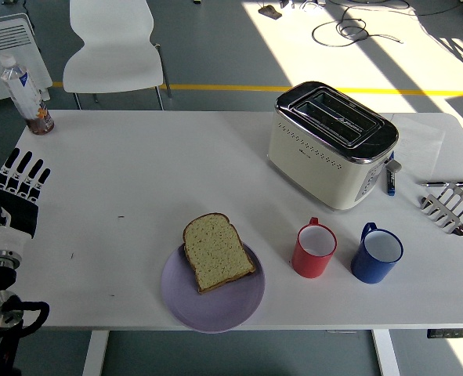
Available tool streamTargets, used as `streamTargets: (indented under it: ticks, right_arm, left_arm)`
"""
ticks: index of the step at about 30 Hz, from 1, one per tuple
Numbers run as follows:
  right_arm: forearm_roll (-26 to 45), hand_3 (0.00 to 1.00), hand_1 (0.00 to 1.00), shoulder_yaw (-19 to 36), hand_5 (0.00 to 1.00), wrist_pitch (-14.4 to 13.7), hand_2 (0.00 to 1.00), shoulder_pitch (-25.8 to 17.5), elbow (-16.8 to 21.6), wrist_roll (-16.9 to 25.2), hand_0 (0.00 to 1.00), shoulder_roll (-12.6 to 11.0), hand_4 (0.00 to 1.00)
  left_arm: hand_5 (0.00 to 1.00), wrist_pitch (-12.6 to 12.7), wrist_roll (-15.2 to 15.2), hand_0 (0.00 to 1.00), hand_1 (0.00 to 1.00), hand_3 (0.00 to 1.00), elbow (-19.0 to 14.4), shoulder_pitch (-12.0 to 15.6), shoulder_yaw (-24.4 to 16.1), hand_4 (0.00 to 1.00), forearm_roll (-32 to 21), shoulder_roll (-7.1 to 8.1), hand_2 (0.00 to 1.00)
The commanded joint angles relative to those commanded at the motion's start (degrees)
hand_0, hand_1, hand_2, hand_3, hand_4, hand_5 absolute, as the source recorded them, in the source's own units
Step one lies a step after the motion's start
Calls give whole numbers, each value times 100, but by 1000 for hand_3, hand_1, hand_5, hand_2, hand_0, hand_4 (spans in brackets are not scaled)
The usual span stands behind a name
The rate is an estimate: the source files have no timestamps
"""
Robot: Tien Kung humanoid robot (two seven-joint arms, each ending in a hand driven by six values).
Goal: Push plate across desktop,pick up the break from the machine,place the break in the plate
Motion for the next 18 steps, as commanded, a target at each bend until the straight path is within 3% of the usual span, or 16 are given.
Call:
streamTargets:
  ticks: [18]
  right_arm:
    - [-10, 768, 763, 12, 643, 5, 770, -24, 3, -7, 786, 54, 501]
  left_arm:
    - [998, -4, -1, 795, 806, 796, -5, 6, 15, 473, 10, -3, 831]
